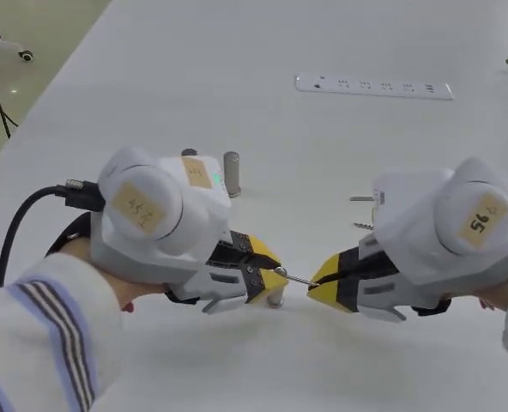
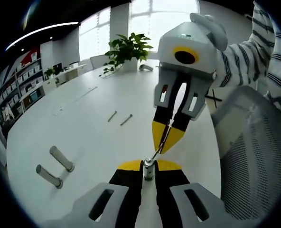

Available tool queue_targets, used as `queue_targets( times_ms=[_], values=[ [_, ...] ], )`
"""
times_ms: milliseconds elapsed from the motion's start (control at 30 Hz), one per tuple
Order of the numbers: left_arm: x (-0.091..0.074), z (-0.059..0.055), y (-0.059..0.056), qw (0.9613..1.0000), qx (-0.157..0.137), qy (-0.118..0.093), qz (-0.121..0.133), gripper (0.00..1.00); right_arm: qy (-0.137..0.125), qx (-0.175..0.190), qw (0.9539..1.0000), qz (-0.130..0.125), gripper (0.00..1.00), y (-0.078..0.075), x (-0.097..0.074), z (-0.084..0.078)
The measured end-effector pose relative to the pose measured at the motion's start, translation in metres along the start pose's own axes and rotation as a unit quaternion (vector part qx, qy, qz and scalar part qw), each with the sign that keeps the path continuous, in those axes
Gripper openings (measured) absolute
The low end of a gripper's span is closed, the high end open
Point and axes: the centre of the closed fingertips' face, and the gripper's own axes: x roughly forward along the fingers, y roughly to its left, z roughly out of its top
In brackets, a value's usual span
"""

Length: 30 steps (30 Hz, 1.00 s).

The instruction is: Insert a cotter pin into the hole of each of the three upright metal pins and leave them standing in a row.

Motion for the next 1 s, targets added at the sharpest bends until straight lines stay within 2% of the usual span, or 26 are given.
queue_targets(
  times_ms=[300, 500, 633, 667, 733, 833, 867, 1000],
  values=[
    [-0.001, 0.0, 0.0, 1.0, 0.0, 0.002, -0.005, 0.05, 0.0, 0.0, 1.0, -0.002, 0.0, 0.0, 0.001, 0.003],
    [0.0, 0.0, -0.001, 0.9998, -0.02, 0.002, -0.009, 0.05, -0.013, 0.018, 0.9997, 0.002, 0.0, 0.0, 0.006, 0.008],
    [0.0, 0.001, -0.001, 0.9998, -0.015, 0.004, -0.009, 0.06, -0.02, 0.003, 0.9998, 0.0, 0.0, -0.001, 0.01, 0.012],
    [0.0, 0.001, -0.001, 0.9998, -0.016, 0.004, -0.008, 0.06, -0.025, -0.017, 0.9995, -0.004, 0.0, -0.001, 0.011, 0.014],
    [0.0, 0.001, -0.001, 0.9997, -0.021, 0.005, -0.007, 0.06, -0.038, -0.017, 0.9991, -0.002, 0.0, 0.002, 0.012, 0.018],
    [0.0, 0.001, 0.0, 0.9998, -0.018, 0.005, -0.007, 0.06, -0.052, -0.012, 0.9986, -0.008, 0.09, 0.001, 0.008, 0.022],
    [0.001, 0.001, 0.0, 0.9998, -0.015, 0.005, -0.007, 0.06, -0.053, -0.011, 0.9985, -0.009, 0.12, 0.001, 0.008, 0.022],
    [0.001, 0.001, 0.0, 0.9999, -0.014, 0.006, -0.007, 0.06, -0.043, -0.012, 0.9989, -0.014, 0.09, -0.002, 0.005, 0.017]
  ],
)
